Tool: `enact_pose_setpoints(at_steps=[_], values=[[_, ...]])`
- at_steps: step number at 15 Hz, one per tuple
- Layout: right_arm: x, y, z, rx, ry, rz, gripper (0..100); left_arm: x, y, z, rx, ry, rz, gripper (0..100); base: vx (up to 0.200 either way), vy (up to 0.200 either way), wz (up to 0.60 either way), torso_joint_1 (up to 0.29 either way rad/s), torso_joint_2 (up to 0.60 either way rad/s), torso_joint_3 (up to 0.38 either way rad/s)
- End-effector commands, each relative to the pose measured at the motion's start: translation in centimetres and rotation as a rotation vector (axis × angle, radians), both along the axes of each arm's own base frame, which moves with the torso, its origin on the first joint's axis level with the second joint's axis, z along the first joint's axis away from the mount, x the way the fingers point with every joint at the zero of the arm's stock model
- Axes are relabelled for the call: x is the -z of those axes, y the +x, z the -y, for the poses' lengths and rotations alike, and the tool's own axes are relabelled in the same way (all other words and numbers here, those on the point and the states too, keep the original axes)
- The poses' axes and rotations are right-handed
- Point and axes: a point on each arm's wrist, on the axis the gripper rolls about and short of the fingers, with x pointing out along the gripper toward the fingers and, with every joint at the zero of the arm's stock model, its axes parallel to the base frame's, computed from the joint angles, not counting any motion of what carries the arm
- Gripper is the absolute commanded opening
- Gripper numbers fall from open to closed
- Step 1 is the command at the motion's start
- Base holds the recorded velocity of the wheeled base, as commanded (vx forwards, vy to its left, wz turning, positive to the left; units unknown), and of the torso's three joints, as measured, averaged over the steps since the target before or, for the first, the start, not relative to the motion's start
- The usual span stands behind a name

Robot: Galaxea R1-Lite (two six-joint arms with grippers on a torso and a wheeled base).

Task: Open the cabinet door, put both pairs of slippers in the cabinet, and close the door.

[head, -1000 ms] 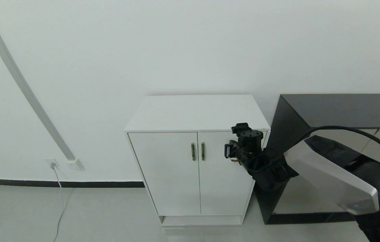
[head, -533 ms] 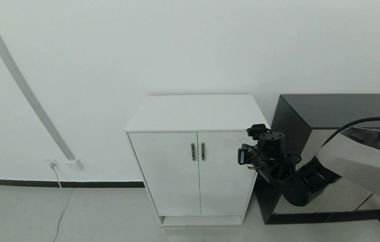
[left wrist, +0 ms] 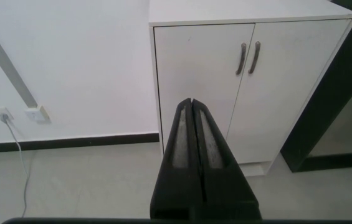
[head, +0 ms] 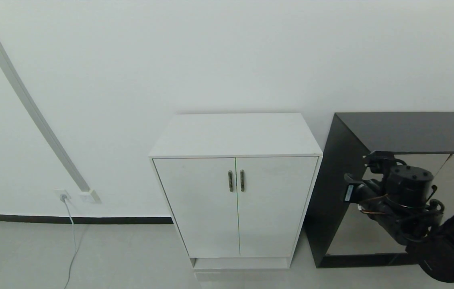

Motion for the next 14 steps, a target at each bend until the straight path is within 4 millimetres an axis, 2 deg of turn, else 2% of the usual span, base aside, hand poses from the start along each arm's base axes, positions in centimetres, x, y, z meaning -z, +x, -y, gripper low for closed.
enact_pose_setpoints(at_steps=[1, 6, 8, 9, 11, 14], values=[[-0.7, -2.3, 3.2, 0.08, 0.0, 0.002, 0, 0.0, 0.0, 0.0, 0.0, 0.0, 0.0, 0, 0.0, 0.0, 0.0, 0.0, 0.0, 0.0], [0.5, -6.5, 6.9, 0.2, -0.011, -0.027, 0, 0.0, 0.0, 0.0, 0.0, 0.0, 0.0, 0, 0.0, 0.0, 0.0, 0.0, 0.0, 0.0], [0.9, -8.5, 7.7, 0.25, -0.015, -0.039, 0, 0.0, 0.0, 0.0, 0.0, 0.0, 0.0, 0, 0.0, 0.0, 0.0, 0.0, 0.0, 0.0], [1.1, -10.3, 8.4, 0.274, -0.021, -0.073, 0, 0.0, 0.0, 0.0, 0.0, 0.0, 0.0, 0, 0.0, 0.0, 0.0, 0.0, 0.0, 0.0], [-0.3, -11.0, 9.2, 0.316, 0.012, -0.005, 0, 0.0, 0.0, 0.0, 0.0, 0.0, 0.0, 0, 0.0, 0.0, 0.0, 0.0, 0.0, 0.0], [-1.6, -12.8, 9.5, 0.317, 0.014, 0.004, 0, 0.0, 0.0, 0.0, 0.0, 0.0, 0.0, 0, 0.0, 0.0, 0.0, 0.0, 0.0, 0.0]])
